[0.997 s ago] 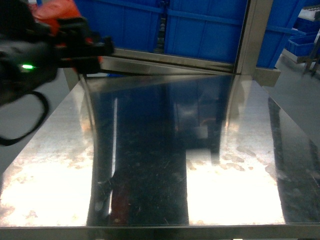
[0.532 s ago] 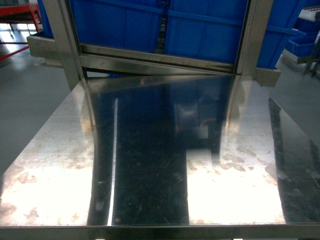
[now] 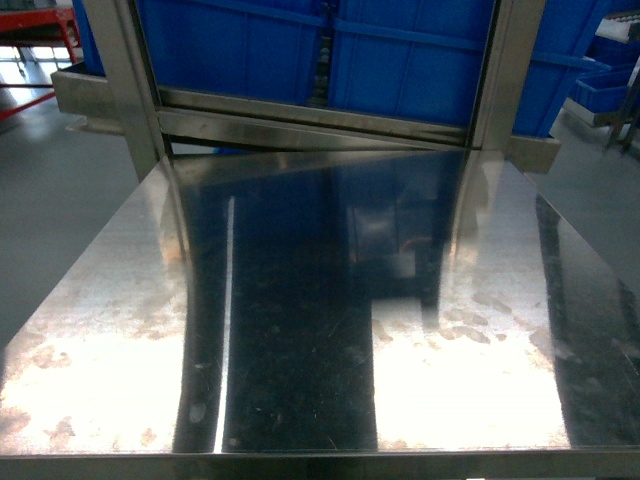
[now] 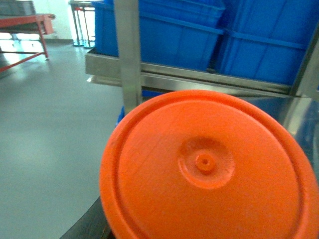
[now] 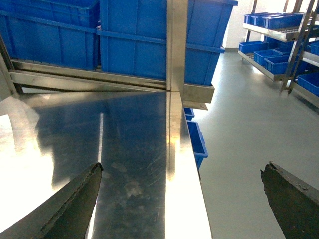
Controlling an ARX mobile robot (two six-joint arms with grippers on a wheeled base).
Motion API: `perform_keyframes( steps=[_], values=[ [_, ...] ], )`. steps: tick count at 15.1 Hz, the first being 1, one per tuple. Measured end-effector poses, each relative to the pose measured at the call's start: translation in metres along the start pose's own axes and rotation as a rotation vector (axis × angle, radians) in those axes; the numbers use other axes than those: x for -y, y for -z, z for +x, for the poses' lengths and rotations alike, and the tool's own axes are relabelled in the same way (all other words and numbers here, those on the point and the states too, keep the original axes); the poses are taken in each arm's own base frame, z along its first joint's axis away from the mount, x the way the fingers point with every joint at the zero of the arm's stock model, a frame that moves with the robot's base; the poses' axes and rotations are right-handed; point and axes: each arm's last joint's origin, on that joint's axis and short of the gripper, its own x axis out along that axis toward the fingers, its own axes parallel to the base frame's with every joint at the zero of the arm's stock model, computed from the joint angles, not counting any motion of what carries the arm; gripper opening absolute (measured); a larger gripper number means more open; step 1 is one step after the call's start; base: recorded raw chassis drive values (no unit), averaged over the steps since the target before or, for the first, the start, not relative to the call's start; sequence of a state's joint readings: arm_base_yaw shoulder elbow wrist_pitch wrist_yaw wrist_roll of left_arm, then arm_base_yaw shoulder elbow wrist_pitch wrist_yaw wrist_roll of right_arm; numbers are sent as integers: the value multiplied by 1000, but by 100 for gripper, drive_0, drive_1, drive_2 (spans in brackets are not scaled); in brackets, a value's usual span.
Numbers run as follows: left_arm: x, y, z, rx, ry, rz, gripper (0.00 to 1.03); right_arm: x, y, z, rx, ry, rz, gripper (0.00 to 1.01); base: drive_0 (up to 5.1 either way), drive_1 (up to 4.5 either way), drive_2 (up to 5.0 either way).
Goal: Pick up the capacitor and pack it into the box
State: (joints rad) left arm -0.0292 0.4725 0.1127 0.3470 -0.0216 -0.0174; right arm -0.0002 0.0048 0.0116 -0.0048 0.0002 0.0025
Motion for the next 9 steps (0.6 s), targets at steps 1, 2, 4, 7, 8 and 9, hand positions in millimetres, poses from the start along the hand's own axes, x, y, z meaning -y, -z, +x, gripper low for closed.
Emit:
perform_keyframes(
  steps=[1,2,4,7,8,9],
  values=[
    [-5,3,-2,1,-32,-1,44,0,0,0,0,0,0,98,0,0,0],
    [-4,5,-5,5,-20,0,44,0,0,0,0,0,0,98,0,0,0],
    [-3,10,-9,6,-4,0,44,0,0,0,0,0,0,98,0,0,0],
    [-3,16,-16,9,-6,0,44,0,0,0,0,0,0,98,0,0,0],
    [-3,17,-17,10,-5,0,44,0,0,0,0,0,0,98,0,0,0],
    [-3,18,-17,29,-5,0,44,0,0,0,0,0,0,98,0,0,0]
  ],
)
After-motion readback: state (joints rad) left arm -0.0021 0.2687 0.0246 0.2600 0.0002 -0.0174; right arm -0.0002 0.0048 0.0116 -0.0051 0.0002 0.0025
